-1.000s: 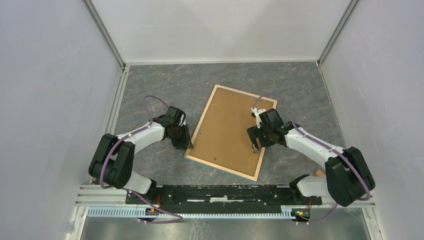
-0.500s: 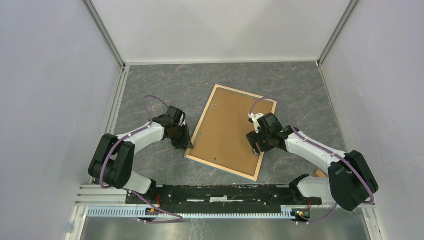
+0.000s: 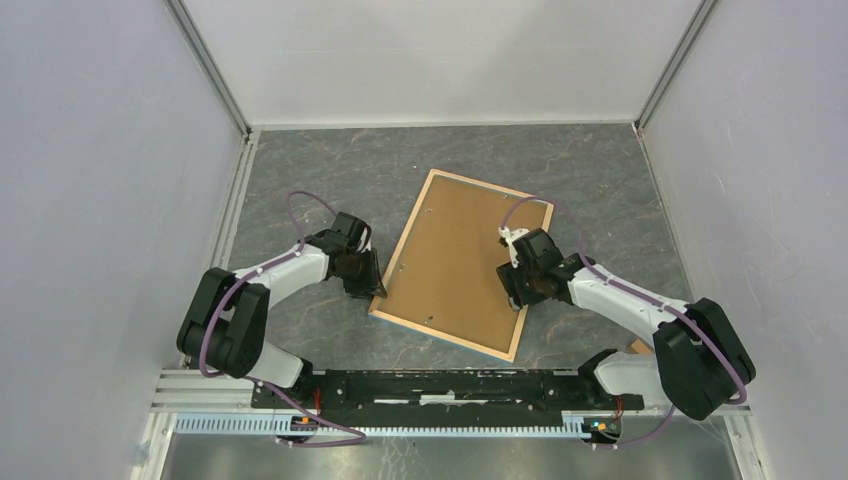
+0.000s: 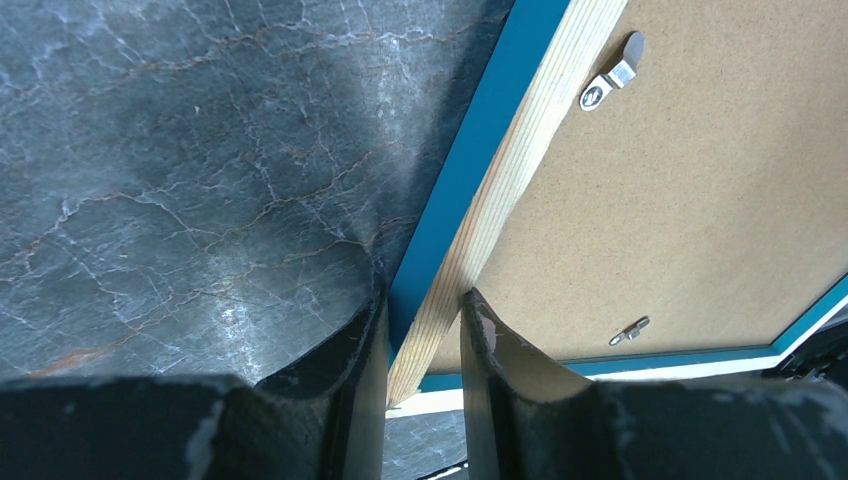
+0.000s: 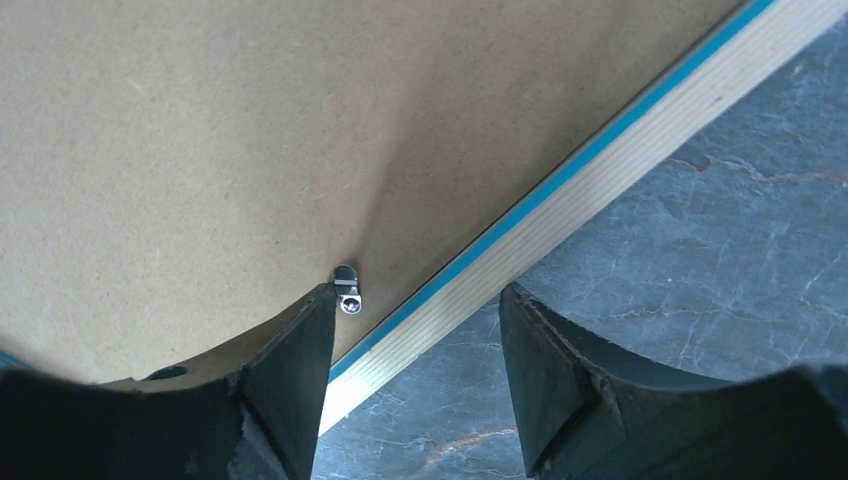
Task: Put the photo into the frame
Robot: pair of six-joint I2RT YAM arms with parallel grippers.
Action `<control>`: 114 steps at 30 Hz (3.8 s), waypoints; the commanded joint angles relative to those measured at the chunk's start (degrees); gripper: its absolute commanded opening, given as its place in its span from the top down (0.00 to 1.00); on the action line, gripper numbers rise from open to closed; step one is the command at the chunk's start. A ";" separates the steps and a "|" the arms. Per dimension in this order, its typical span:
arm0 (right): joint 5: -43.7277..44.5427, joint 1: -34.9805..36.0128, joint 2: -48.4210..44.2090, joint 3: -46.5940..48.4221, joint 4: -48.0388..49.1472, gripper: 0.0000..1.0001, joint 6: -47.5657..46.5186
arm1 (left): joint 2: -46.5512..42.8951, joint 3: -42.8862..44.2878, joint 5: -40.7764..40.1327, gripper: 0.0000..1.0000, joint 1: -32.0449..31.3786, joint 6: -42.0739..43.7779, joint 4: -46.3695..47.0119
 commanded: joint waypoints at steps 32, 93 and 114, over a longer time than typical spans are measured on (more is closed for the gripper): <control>2.87 2.10 -6.48 -2.92 6.59 0.28 23.67 | -14.93 -21.72 -4.20 0.98 -0.52 -30.08 12.76; 5.47 1.61 7.36 0.42 1.51 0.69 12.60 | -19.29 -23.78 0.45 0.98 -0.67 -29.89 12.53; 7.78 -0.97 3.25 5.54 -5.39 0.40 28.77 | -26.84 -26.71 1.64 0.98 -0.60 -33.72 13.28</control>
